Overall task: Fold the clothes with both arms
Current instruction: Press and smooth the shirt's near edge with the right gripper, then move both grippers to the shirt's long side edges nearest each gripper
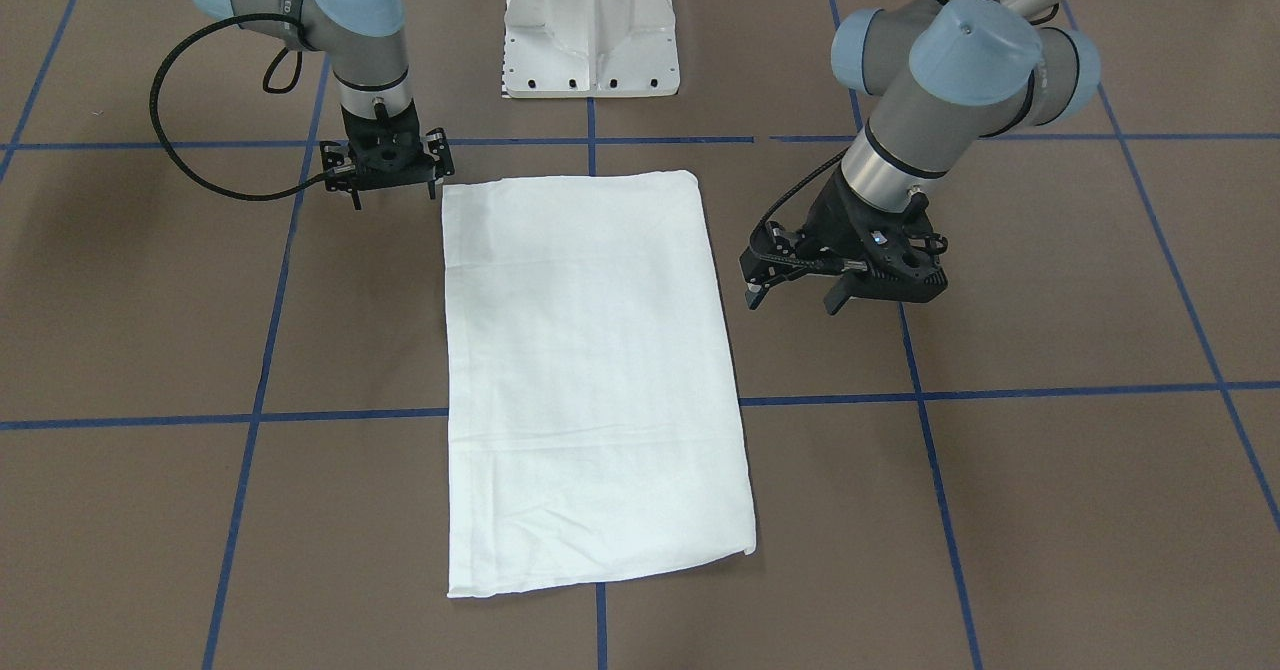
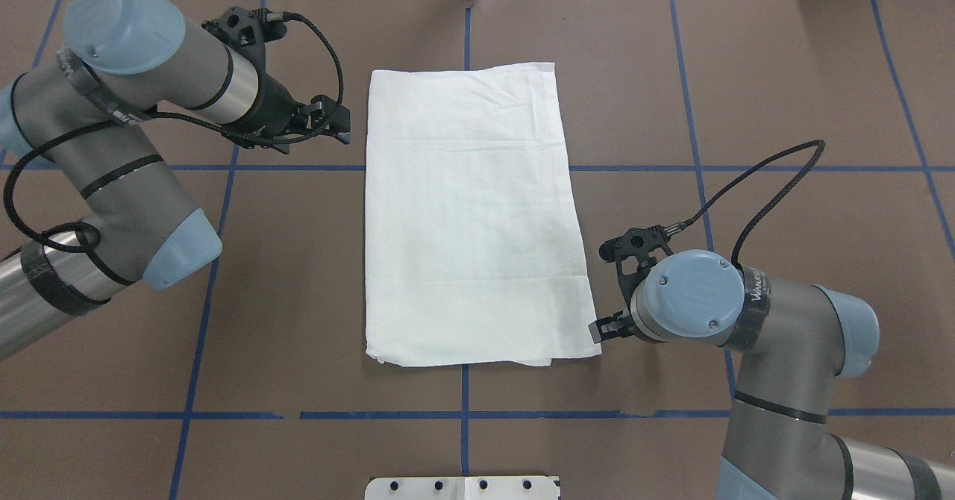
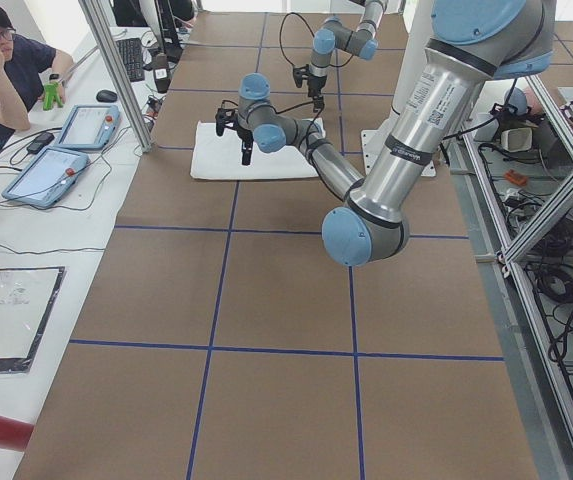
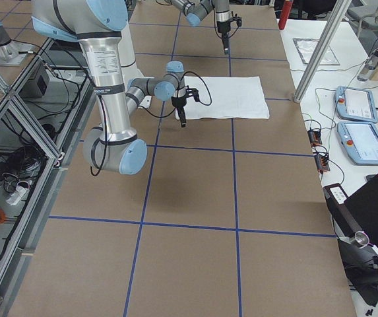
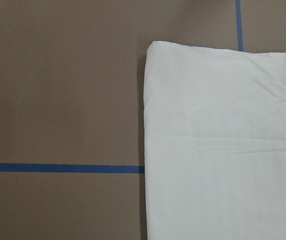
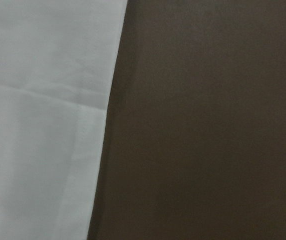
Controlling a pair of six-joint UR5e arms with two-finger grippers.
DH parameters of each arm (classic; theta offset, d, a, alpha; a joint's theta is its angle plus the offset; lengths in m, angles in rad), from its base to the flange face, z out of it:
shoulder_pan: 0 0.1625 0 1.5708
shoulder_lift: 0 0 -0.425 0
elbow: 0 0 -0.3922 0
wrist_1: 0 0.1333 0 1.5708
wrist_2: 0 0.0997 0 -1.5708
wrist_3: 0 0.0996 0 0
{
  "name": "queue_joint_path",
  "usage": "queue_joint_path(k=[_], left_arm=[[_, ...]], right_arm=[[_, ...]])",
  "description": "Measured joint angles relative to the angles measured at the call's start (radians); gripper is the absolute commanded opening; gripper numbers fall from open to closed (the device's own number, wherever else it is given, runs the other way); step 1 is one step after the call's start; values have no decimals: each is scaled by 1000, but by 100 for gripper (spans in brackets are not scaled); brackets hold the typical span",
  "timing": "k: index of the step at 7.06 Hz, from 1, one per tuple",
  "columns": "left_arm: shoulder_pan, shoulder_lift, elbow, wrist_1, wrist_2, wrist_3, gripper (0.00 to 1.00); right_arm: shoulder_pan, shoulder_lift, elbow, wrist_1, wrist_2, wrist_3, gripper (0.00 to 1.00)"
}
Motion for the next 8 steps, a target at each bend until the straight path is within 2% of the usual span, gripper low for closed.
queue_joint_path(k=[2,4,6,8], left_arm=[[3,0,-1,1,-1,1,100],[60,12,-10,3,1,-90,100],[176,27,-36,5,21,-280,100],[318,45,-78,10,95,-478,99]], right_arm=[[28,52,2,6,3,2,100],[53,87,8,13,41,13,100],[99,112,20,15,118,53,100],[144,122,28,15,171,74,100]])
